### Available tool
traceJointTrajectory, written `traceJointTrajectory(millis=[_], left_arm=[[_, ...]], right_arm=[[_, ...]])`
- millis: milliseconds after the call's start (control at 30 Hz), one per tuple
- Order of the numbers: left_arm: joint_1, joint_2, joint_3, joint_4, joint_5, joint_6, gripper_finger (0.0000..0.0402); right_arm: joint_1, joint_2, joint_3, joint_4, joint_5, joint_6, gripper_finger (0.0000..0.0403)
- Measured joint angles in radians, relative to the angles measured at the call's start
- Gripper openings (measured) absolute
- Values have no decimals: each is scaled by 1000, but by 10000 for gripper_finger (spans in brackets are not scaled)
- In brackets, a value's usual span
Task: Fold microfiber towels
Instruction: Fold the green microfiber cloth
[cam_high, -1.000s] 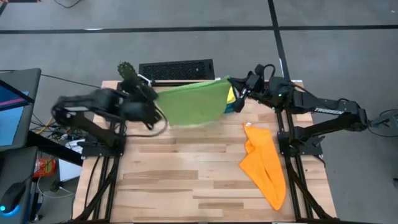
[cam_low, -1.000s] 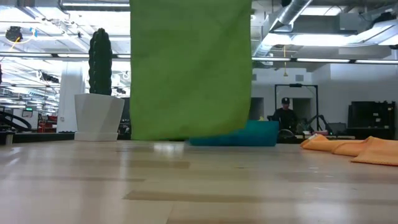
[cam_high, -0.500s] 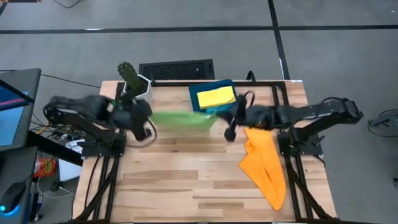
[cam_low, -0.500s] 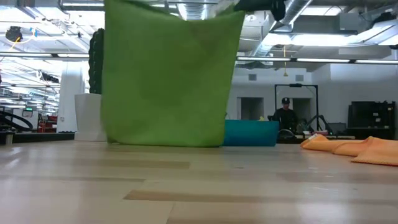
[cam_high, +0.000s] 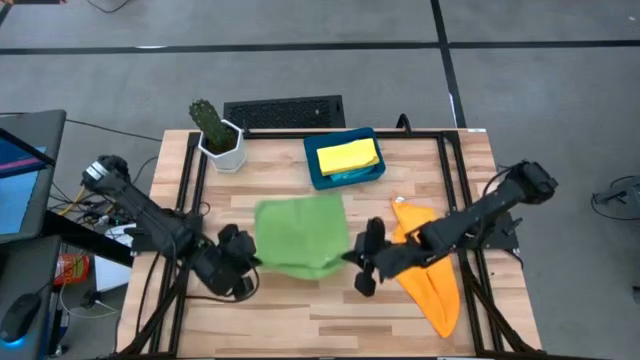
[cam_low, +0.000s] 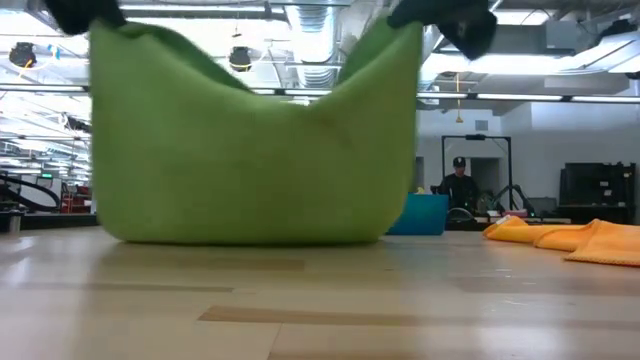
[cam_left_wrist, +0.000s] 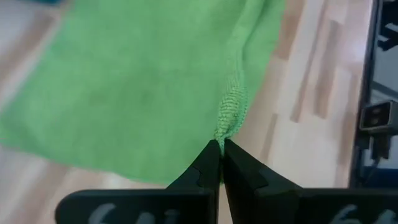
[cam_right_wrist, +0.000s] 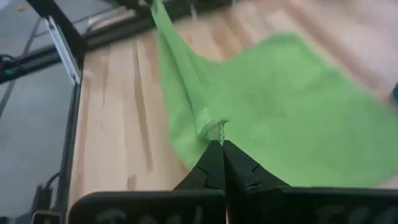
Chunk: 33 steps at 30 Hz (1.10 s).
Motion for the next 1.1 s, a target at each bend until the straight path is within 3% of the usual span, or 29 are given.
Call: traceJointTrajectory(millis=[200,333,600,833,1100], left_arm=[[-91,-1,-110,27,-8,-173,0],[-109,-1,-171,27,-52,-223,0],[-44,-2,-231,25,-192,-219,0],[76,-1,-232,-7,-207,-65,0],[179,-2,-232,-118,-235,-28,0]], right_arm=[[25,81,-1,-59,7,221,8],[-9,100,-1,-153,35,287,9],[-164,108,-1,-181,46,193,10],[-323,108,-1,-180,-30,69,10],[-442,107,-1,-175,-81,-25,10]])
